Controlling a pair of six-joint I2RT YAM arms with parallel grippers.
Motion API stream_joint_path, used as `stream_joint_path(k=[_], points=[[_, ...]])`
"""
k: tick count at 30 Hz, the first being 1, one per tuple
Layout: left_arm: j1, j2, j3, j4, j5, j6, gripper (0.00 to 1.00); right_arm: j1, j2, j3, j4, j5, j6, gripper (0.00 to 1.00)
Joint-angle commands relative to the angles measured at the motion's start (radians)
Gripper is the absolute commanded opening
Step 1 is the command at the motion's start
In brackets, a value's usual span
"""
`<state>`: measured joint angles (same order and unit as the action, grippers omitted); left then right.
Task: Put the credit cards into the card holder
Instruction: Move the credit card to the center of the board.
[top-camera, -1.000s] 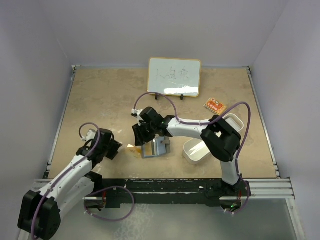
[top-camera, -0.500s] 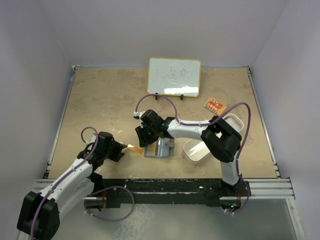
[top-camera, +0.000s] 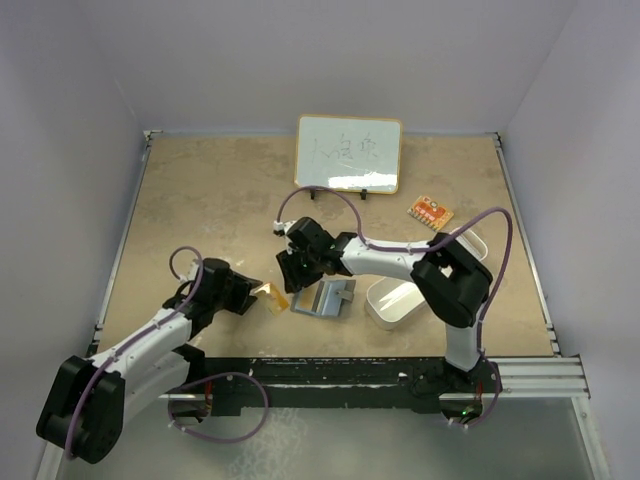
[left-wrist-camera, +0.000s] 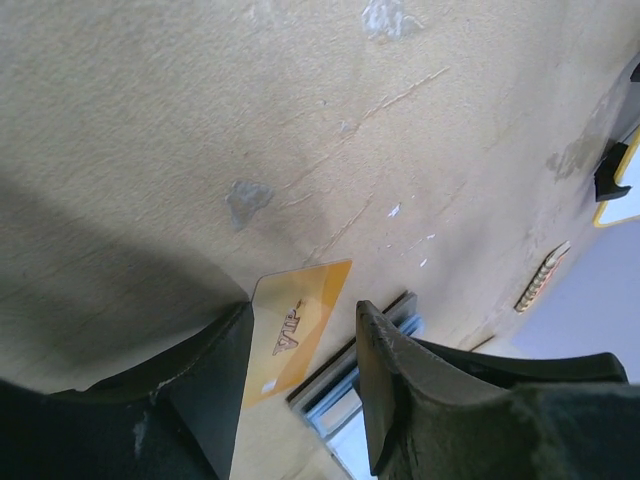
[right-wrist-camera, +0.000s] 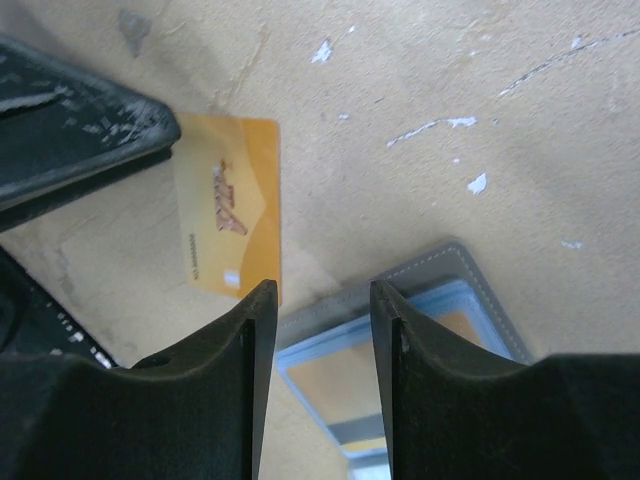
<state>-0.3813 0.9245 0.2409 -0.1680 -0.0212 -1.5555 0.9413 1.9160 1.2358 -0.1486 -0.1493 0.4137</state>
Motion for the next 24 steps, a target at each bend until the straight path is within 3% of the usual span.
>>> stream_joint_path(k=[1, 6, 18, 24], points=[[-0.002, -0.003, 0.057, -0.007, -0.036, 0.111, 0.44, -0.005, -0.110, 0.019, -0.048, -0.036, 0.042, 0.46], [-0.001, 0.015, 0.160, -0.092, -0.036, 0.304, 0.48, -0.026, -0.197, 0.084, -0.218, 0.136, 0.002, 0.50], [-0.003, 0.016, 0.362, -0.202, 0.133, 0.638, 0.60, -0.294, -0.426, 0.081, -0.533, 0.488, -0.231, 0.54], [-0.002, 0.015, 0.460, -0.311, 0.201, 0.795, 0.63, -0.437, -0.514, 0.026, -0.583, 0.544, -0.385, 0.56]])
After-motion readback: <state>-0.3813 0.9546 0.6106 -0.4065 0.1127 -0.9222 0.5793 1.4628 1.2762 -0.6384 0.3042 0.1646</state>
